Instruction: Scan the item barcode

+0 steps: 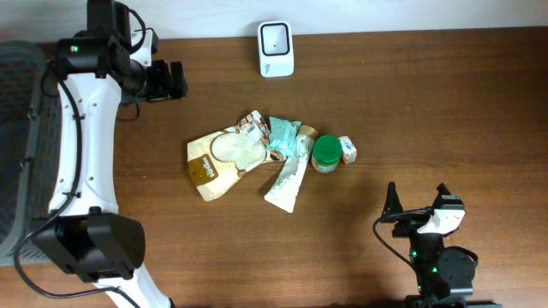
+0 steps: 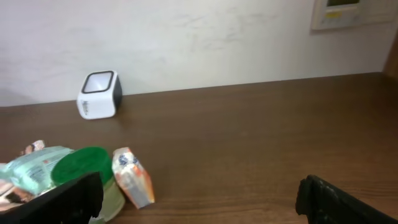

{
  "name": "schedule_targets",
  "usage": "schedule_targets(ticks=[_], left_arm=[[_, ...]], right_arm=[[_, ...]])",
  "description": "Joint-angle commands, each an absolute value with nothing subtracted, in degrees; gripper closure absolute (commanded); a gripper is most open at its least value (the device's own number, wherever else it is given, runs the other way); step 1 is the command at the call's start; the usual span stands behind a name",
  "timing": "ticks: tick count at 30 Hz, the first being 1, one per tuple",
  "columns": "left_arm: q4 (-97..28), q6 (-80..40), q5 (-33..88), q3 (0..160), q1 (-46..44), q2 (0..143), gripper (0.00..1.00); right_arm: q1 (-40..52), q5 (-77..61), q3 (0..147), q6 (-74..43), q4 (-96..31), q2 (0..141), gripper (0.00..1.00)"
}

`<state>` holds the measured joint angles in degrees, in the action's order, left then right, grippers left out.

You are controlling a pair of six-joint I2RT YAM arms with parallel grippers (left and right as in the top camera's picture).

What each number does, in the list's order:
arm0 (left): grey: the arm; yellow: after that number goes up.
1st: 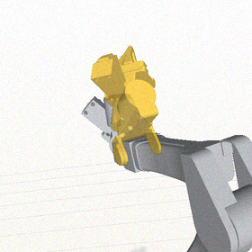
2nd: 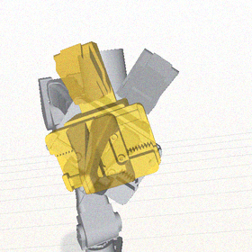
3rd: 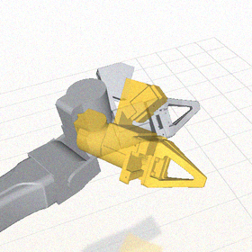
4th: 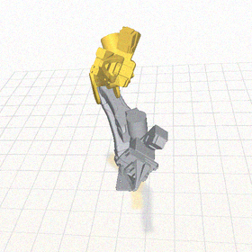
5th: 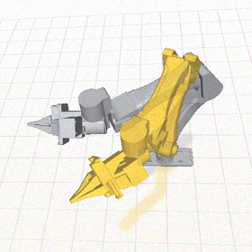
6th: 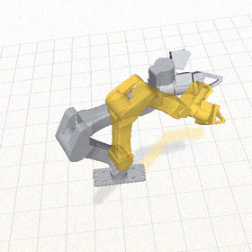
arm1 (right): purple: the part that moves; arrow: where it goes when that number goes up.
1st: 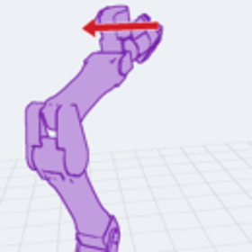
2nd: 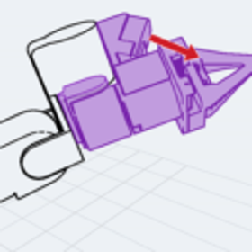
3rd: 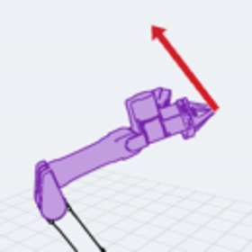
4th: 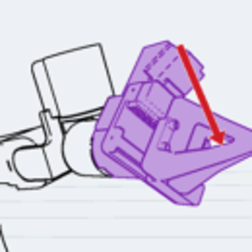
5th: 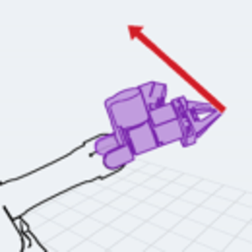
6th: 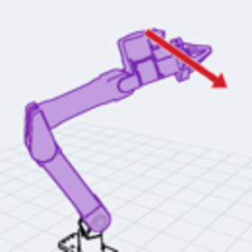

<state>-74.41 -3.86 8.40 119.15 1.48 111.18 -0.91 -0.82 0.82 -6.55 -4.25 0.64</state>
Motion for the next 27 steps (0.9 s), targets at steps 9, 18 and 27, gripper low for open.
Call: schedule_targets(ticks=[9, 18, 27], left_arm=[[-74.6, -2.7, 9.0, 119.2, 1.7, 111.3, 0.01], [-74.6, -2.7, 9.0, 119.2, 1.7, 111.3, 0.01], [-74.6, -2.7, 9.0, 119.2, 1.7, 111.3, 0.01]], right_arm=[[-0.4, -20.6, 9.2, -10.2, -7.0, 3.8, 0.02], [-0.4, -24.1, 39.4, -11.1, -28.9, 33.2, 0.02], [-0.4, -25.5, 50.2, -10.0, -35.6, 61.7, 0.02]])
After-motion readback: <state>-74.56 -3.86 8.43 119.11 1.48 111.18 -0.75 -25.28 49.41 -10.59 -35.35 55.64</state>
